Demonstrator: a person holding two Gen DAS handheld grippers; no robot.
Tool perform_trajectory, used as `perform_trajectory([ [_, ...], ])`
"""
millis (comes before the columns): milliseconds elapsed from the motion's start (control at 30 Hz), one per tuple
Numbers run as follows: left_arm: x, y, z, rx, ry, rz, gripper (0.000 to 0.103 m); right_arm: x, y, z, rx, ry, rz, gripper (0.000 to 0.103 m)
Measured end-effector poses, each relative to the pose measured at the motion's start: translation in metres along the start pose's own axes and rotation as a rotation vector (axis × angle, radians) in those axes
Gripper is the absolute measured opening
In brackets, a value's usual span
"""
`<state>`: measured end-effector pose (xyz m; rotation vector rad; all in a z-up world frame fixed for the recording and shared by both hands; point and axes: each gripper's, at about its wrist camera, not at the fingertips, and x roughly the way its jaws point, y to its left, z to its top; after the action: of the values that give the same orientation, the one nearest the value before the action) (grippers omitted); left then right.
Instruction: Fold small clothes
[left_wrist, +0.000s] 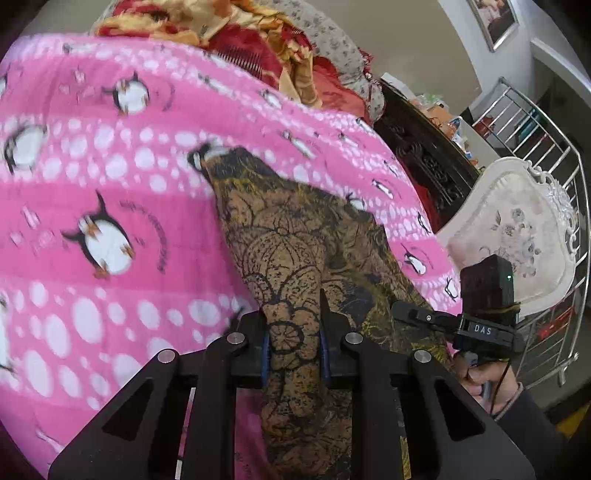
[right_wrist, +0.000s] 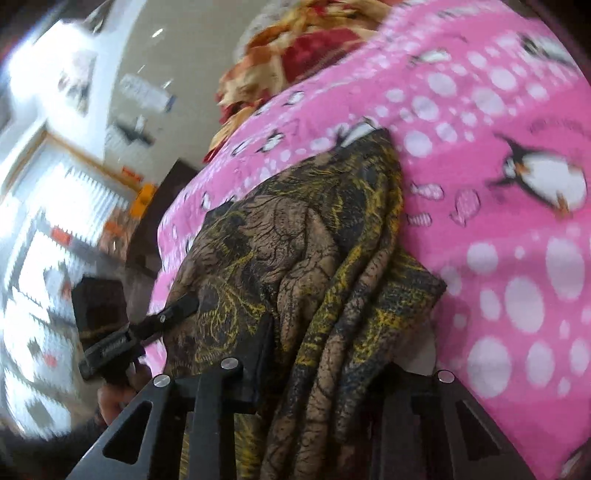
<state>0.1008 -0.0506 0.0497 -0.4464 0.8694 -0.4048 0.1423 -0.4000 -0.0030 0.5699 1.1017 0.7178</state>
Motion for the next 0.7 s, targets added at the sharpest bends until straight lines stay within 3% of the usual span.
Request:
perform_trajectory([
  [167,-0.02,0.014,0.013,0.055,-0.024,0.029,0.017,0.012,0.007,-0.008,0.116,-0.042,0.073,0.029],
  [267,-0.048,0.044,0.022,0.06,-0.06,0.072,0.017,0.038,0.023,-0.007,0.141,-0.041,0.142,0.028],
  [400,-0.07,0.091,0.024,0.027,-0.072,0.153,0.017,0.085,0.054,0.005,0.082,-0.021,0.171,0.028],
  [467,-0.069,0.114,0.018,-0.017,-0.041,0.137,0.019,0.108,0.071,0.005,0.025,-0.009,0.145,0.028],
  [533,-0.062,0.121,0.012,-0.017,-0.022,0.147,0.027,0.114,0.081,0.002,-0.052,-0.023,0.092,0.027],
  [600,-0.061,0.119,0.007,0.001,-0.038,0.159,0.038,0.111,0.077,0.0,-0.038,-0.032,0.114,0.027],
  [633,-0.061,0.118,0.006,-0.001,-0.038,0.163,0.049,0.107,0.073,-0.001,-0.021,-0.028,0.124,0.027],
  [700,-0.065,0.115,0.005,-0.004,-0.029,0.177,0.053,0.098,0.069,-0.005,-0.01,-0.03,0.121,0.029],
])
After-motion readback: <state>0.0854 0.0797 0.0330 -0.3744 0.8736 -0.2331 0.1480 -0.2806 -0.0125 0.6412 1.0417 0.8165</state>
